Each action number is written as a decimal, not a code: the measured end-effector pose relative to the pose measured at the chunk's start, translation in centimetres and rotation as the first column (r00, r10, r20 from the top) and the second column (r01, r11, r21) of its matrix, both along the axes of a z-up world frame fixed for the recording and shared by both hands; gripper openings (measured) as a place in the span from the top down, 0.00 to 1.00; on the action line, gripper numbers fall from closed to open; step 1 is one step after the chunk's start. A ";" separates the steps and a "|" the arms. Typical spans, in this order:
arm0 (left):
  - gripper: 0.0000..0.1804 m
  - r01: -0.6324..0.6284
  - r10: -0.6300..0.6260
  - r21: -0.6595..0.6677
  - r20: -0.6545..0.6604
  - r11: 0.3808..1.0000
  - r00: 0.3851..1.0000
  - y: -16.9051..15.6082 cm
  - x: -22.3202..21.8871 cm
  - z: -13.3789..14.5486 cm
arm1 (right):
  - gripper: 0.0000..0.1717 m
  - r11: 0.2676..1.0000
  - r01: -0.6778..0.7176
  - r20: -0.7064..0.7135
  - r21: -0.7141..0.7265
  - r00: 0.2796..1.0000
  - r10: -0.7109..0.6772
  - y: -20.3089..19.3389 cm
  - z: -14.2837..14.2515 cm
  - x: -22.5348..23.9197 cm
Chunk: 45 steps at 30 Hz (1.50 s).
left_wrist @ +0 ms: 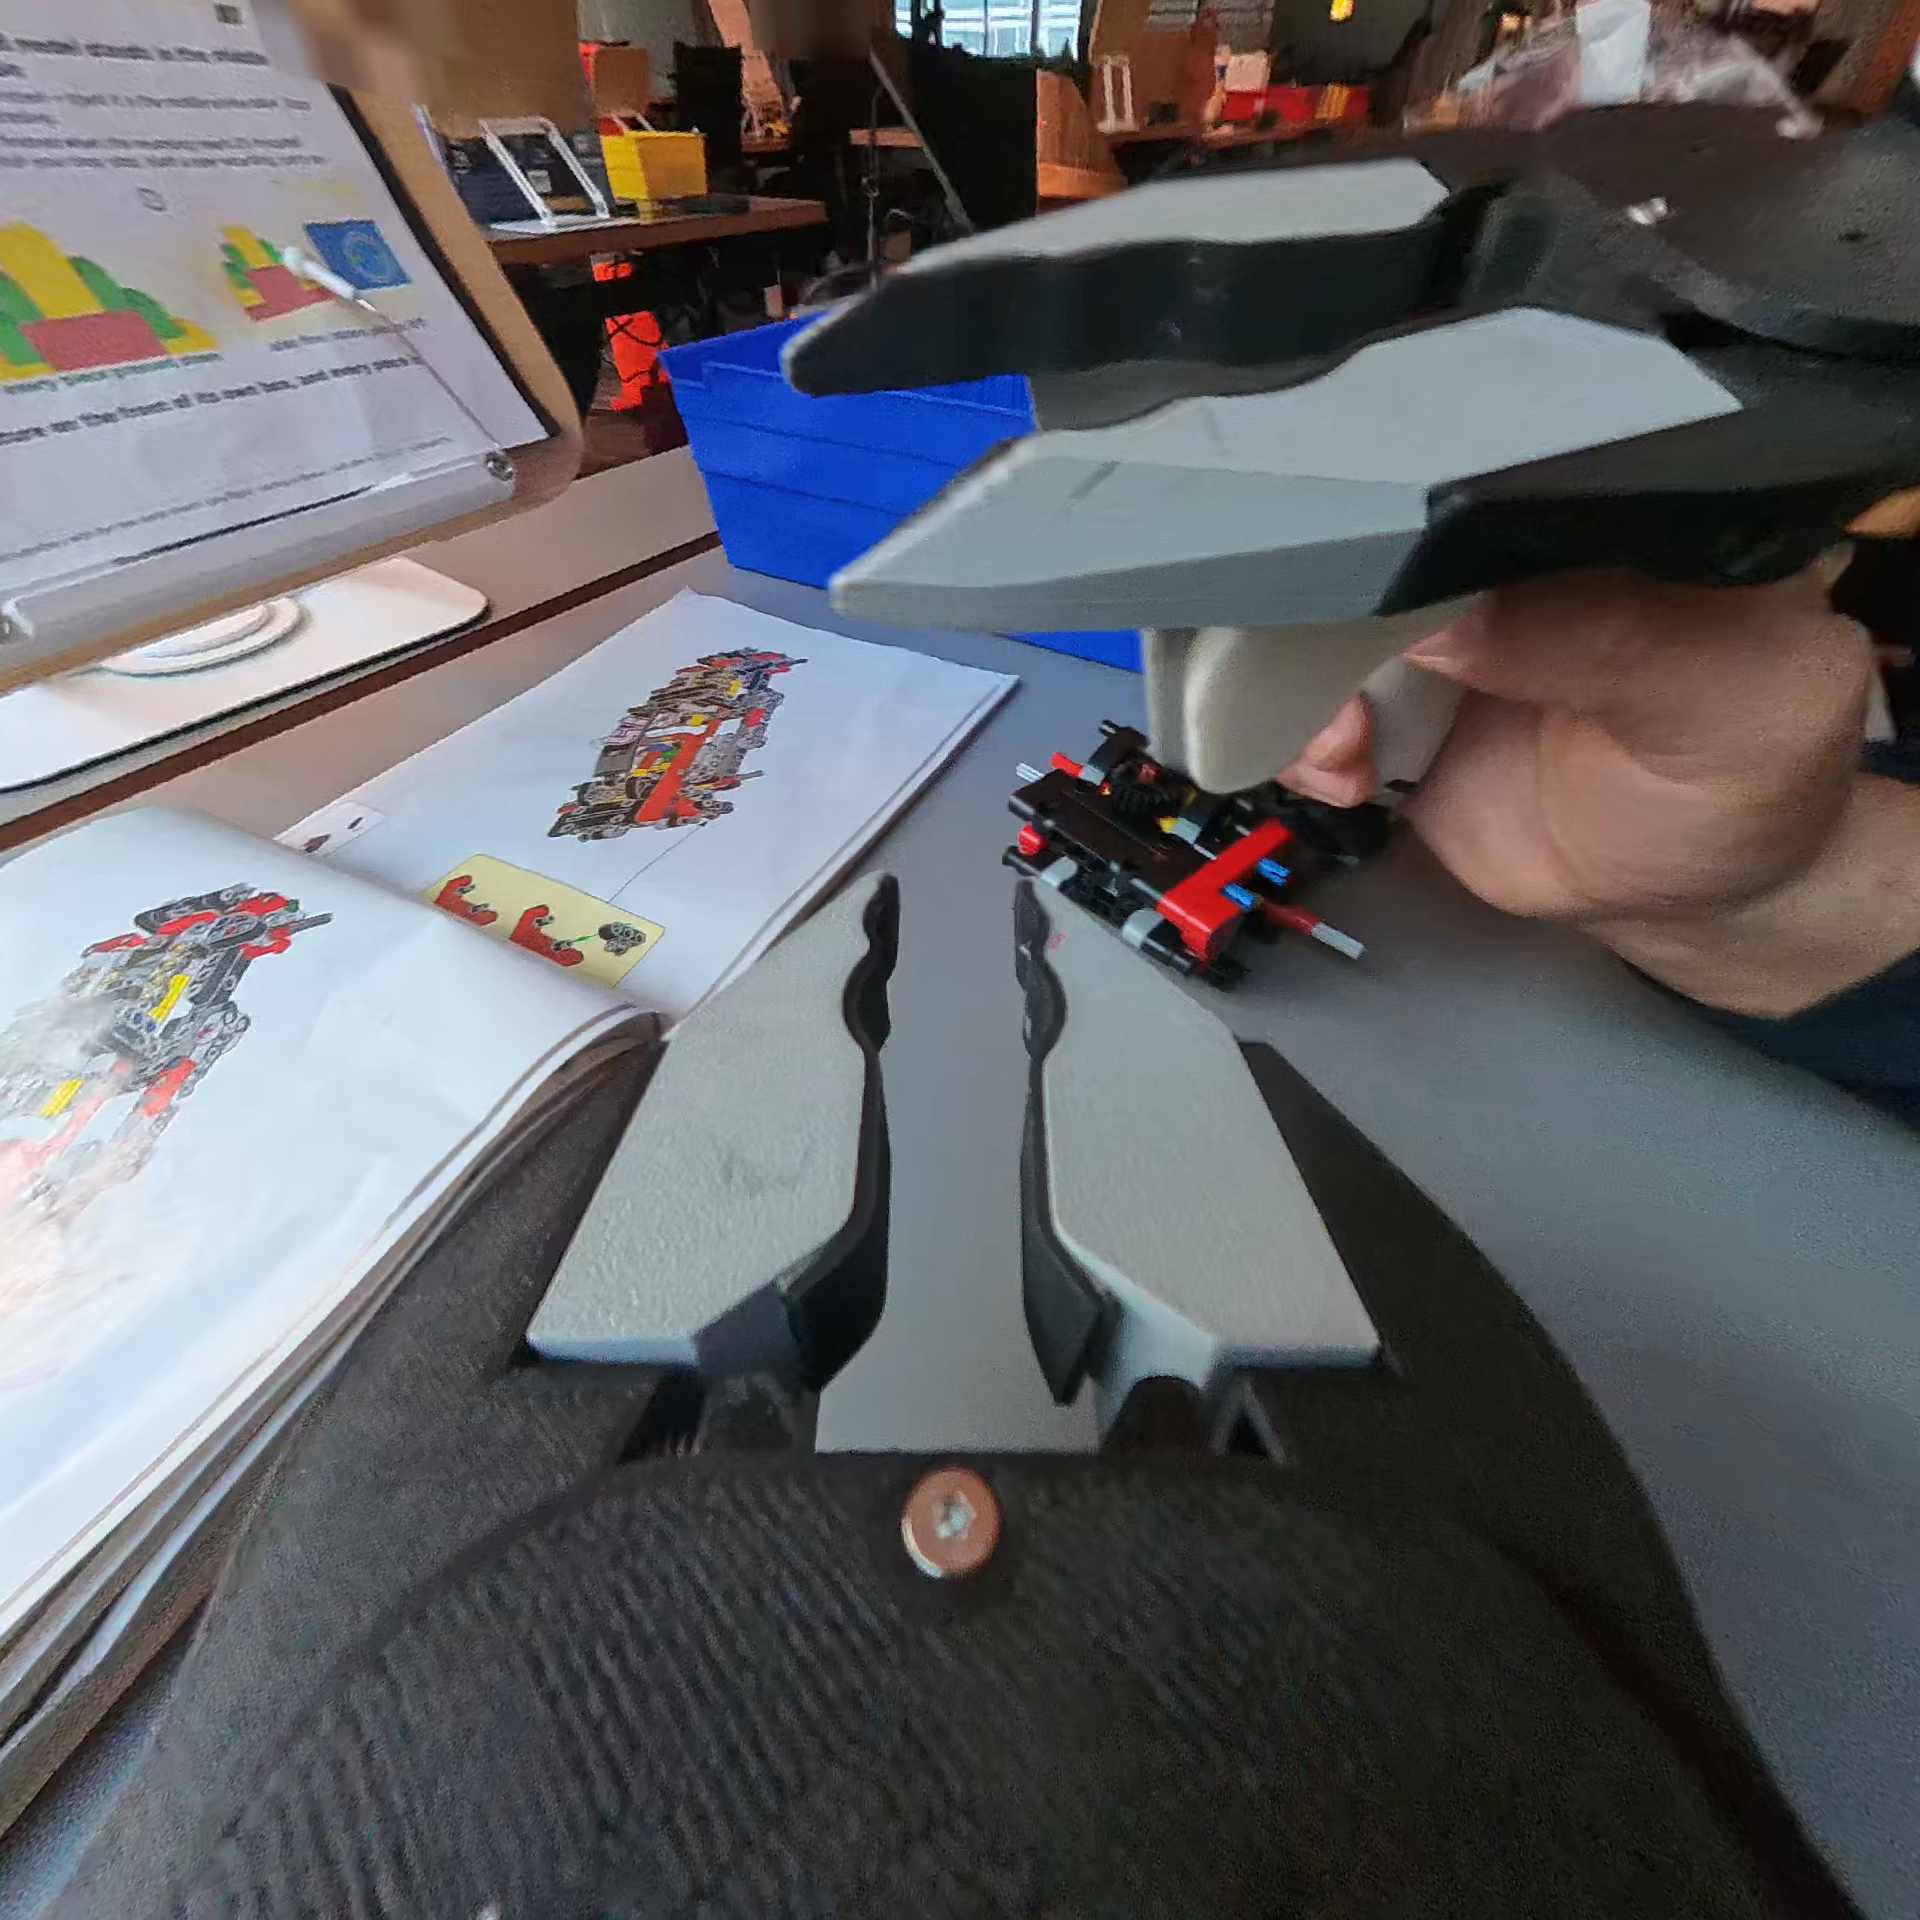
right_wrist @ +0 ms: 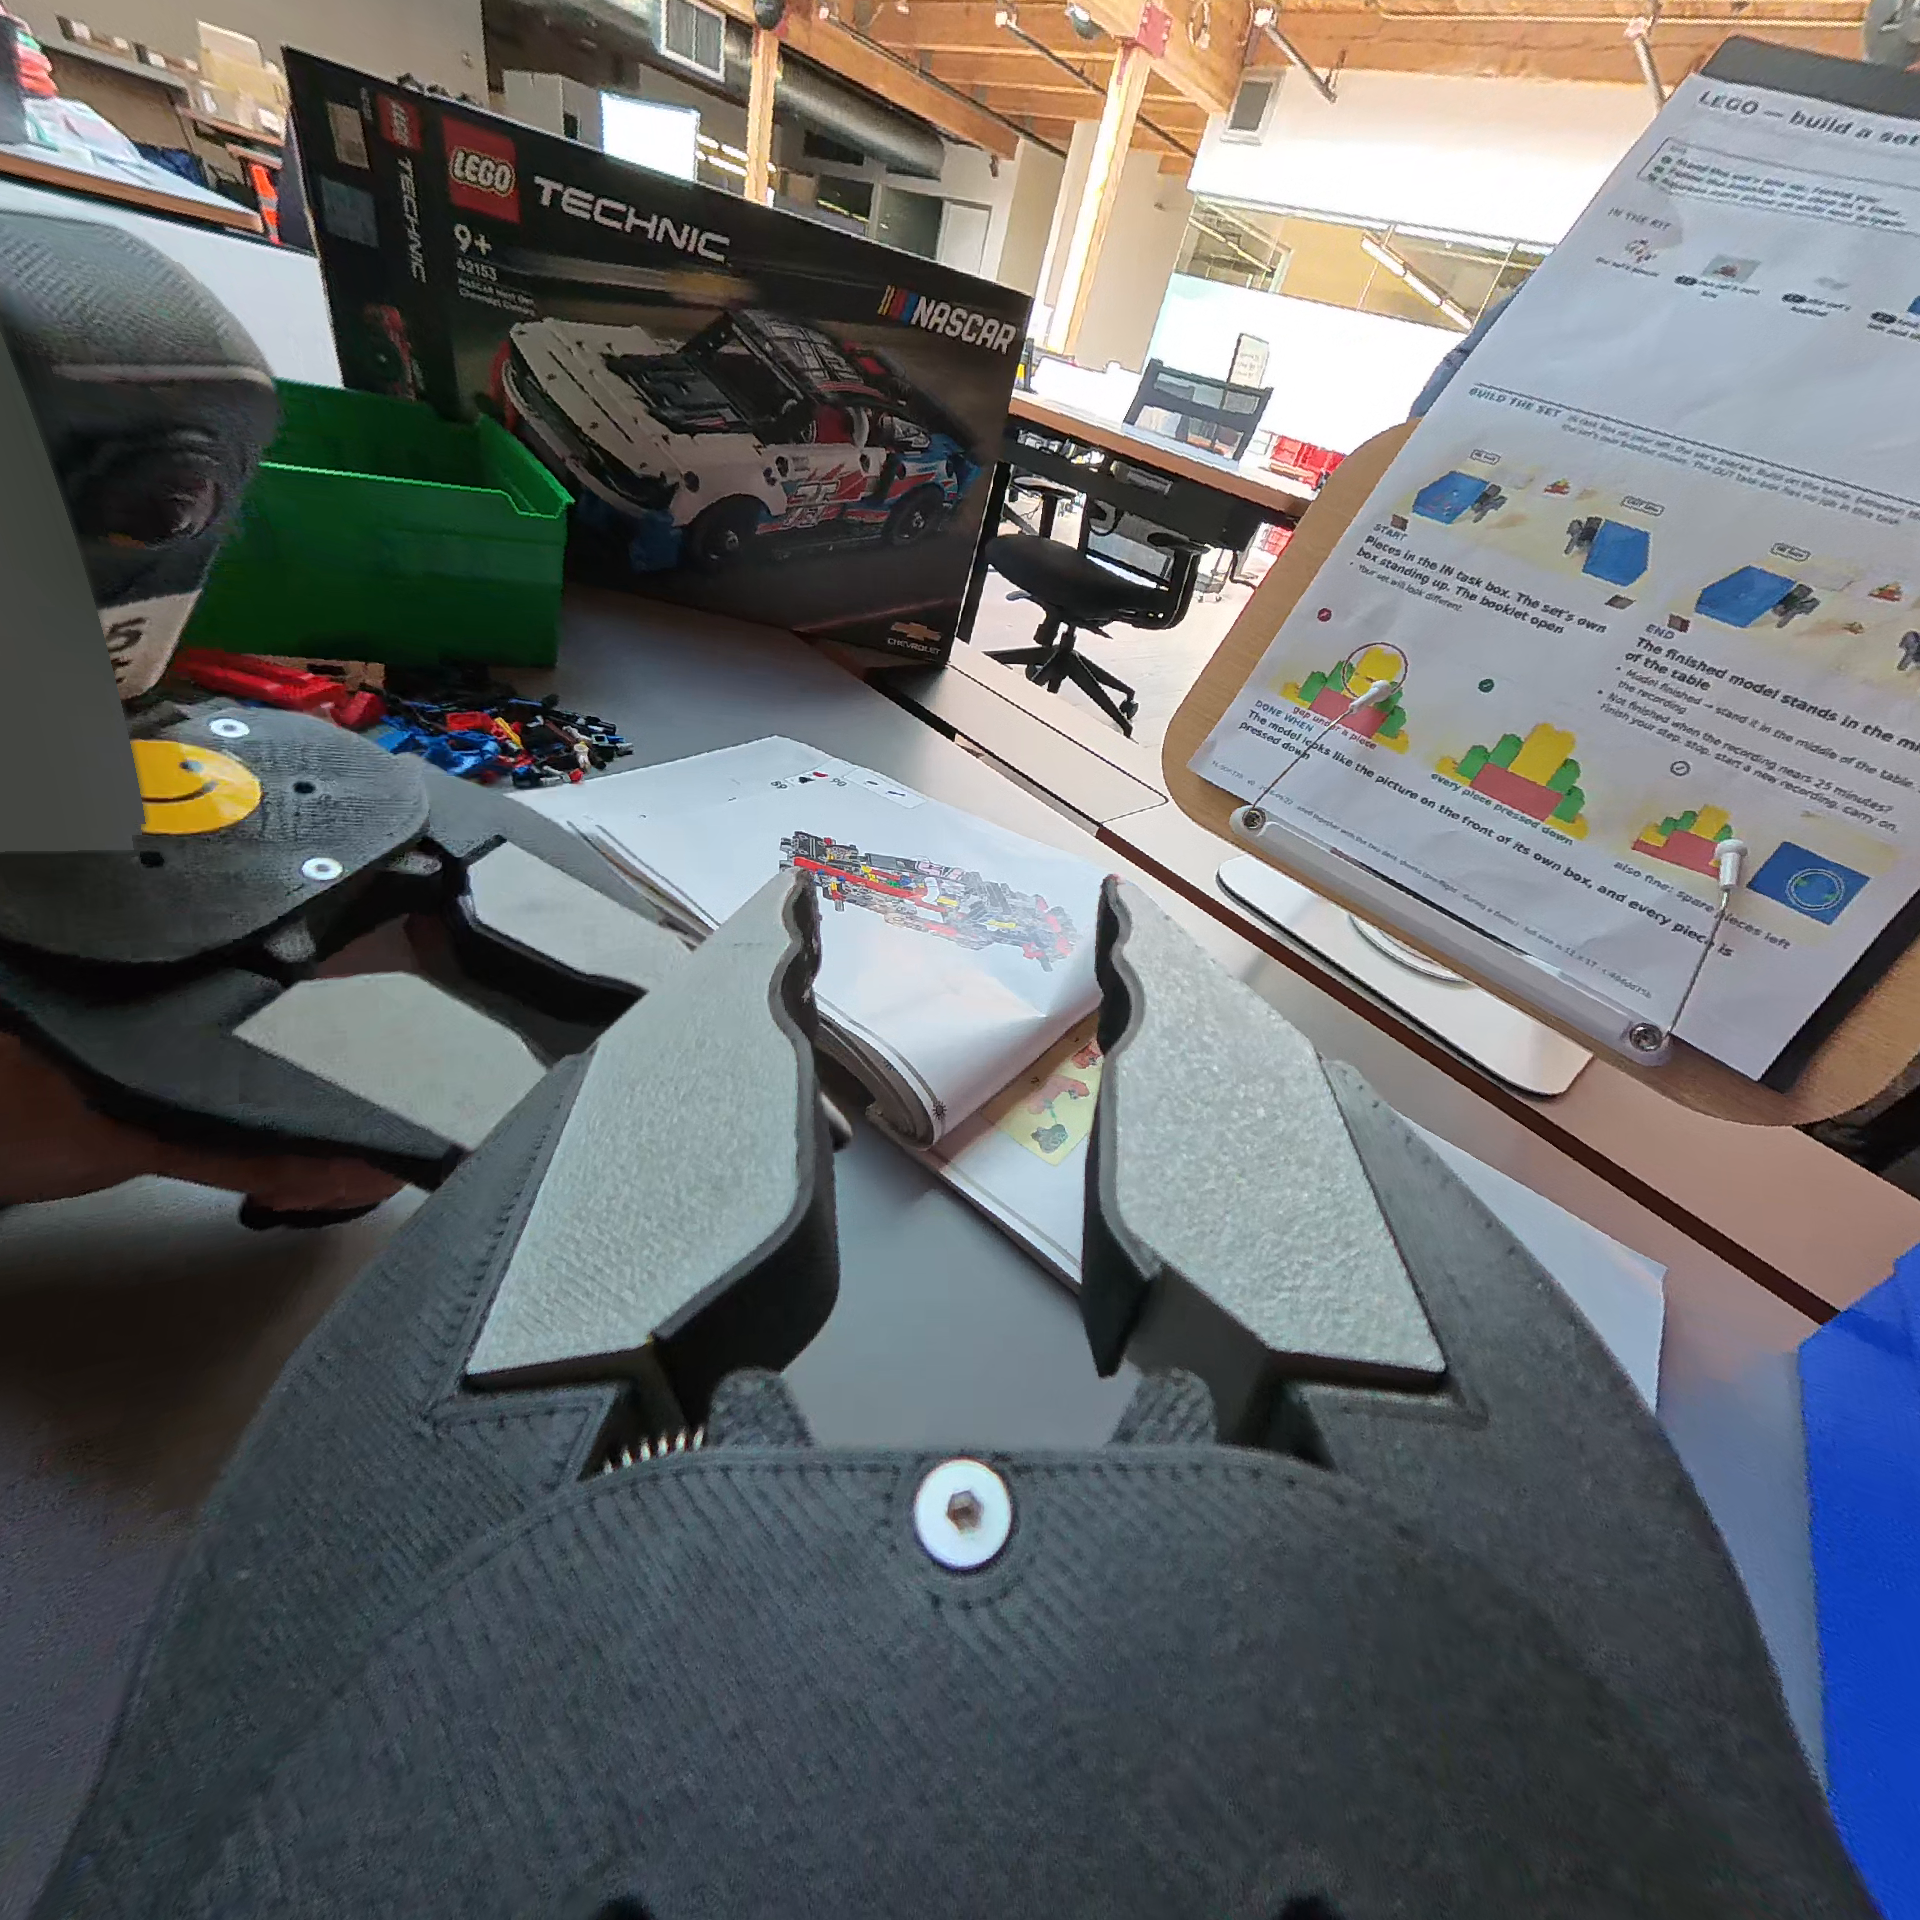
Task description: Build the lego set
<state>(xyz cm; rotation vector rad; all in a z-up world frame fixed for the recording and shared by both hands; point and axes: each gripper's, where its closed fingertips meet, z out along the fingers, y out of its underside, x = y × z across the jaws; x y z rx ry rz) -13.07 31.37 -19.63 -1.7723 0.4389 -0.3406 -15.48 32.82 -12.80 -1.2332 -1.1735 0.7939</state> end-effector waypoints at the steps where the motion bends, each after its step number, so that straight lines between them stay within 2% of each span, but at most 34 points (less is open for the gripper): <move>1: 0.89 0.003 -0.003 0.003 -0.036 1.000 0.999 -0.1 0.3 -0.3 | 0.71 1.000 0.003 0.004 0.002 1.000 -0.003 0.1 -0.1 0.0; 4: 0.90 0.021 -0.020 0.005 -0.073 1.000 0.997 -0.2 1.1 -0.8 | 0.70 1.000 0.012 0.014 0.005 1.000 -0.012 0.4 -0.3 0.0; 12: 0.90 0.065 -0.066 -0.023 -0.006 0.998 0.998 -0.7 2.5 -0.8 | 0.69 1.000 0.011 0.009 0.023 1.000 -0.011 0.3 0.0 0.1; 18: 0.93 0.124 -0.120 -0.036 0.097 0.992 0.988 -1.3 4.0 -0.5 | 0.66 1.000 0.003 -0.058 -0.018 0.998 -0.004 0.8 0.9 0.9; 28: 0.94 0.174 -0.171 0.002 0.190 0.985 0.967 -2.5 4.7 0.4 | 0.64 0.996 -0.085 -0.041 -0.014 0.996 0.084 -1.0 0.5 0.0; 34: 0.94 0.161 -0.160 0.015 0.233 0.987 0.959 -2.2 3.9 1.0 | 0.65 0.999 -0.025 -0.059 0.037 0.998 0.027 -0.3 1.6 1.0; 41: 0.94 0.117 -0.112 -0.004 0.267 0.993 0.957 -1.4 2.4 1.0 | 0.65 0.997 0.053 -0.189 0.048 0.981 -0.043 1.2 4.6 3.8; 45: 0.95 0.010 -0.019 0.036 0.245 0.999 0.969 -0.6 -0.7 2.3 | 0.65 0.990 0.135 -0.188 0.042 0.974 -0.125 3.5 4.6 5.2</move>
